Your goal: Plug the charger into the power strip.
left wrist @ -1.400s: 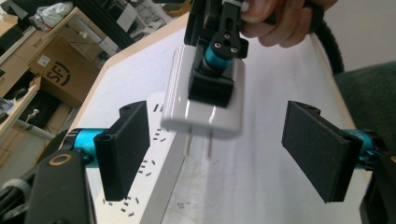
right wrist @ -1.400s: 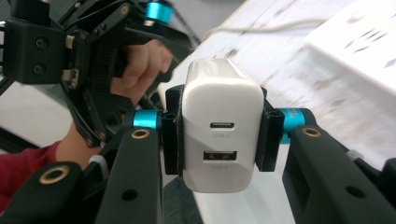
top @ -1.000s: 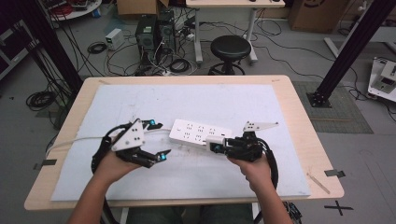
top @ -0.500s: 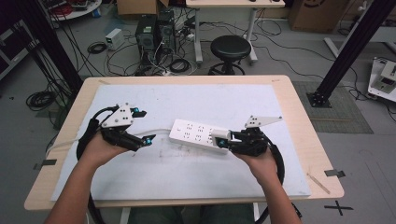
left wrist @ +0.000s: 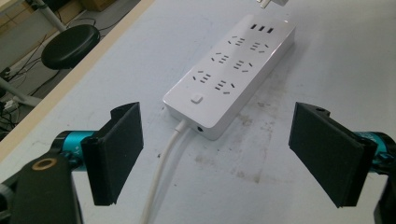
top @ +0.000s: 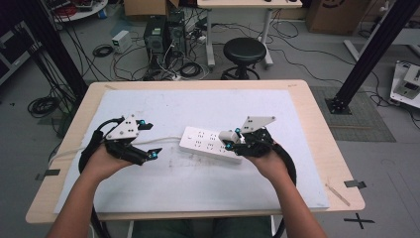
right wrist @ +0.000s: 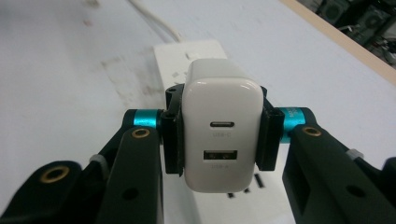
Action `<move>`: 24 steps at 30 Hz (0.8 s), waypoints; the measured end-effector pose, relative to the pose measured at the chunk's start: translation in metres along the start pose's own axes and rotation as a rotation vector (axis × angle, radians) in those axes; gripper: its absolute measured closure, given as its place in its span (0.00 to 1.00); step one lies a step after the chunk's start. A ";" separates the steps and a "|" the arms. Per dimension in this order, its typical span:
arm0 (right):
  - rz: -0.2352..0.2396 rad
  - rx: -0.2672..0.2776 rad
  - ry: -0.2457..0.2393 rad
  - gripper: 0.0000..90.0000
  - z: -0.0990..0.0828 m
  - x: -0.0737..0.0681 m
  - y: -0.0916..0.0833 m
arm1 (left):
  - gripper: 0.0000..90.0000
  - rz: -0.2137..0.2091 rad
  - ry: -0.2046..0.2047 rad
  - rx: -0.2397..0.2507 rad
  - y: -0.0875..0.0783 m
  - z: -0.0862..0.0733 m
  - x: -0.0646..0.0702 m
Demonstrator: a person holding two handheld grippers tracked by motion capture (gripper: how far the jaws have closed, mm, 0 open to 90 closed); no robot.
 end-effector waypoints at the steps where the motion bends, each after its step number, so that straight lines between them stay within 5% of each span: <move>1: -0.003 -0.026 -0.018 0.70 0.000 0.002 0.001 | 0.20 0.000 0.006 -0.006 -0.001 -0.001 0.000; 6: -0.003 -0.132 -0.124 0.70 0.005 0.014 0.008 | 0.20 -0.010 0.006 -0.020 -0.001 -0.006 0.002; 18: 0.136 -0.406 -0.365 0.70 0.014 0.028 0.031 | 0.20 -0.030 0.007 -0.032 0.002 -0.010 0.002; 24: 0.184 -0.514 -0.432 0.70 0.010 0.026 0.048 | 0.20 -0.042 0.010 -0.029 0.004 -0.013 0.001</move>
Point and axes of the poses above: each handheld gripper's, and its own axes: y roughly forward along the jaws, z roughly out of its top, x roughly to its right, the point moved 9 cm from there along y, roughly forward along the jaws, and after that the axes turned 15 degrees about -z, right-handed, at the moved point
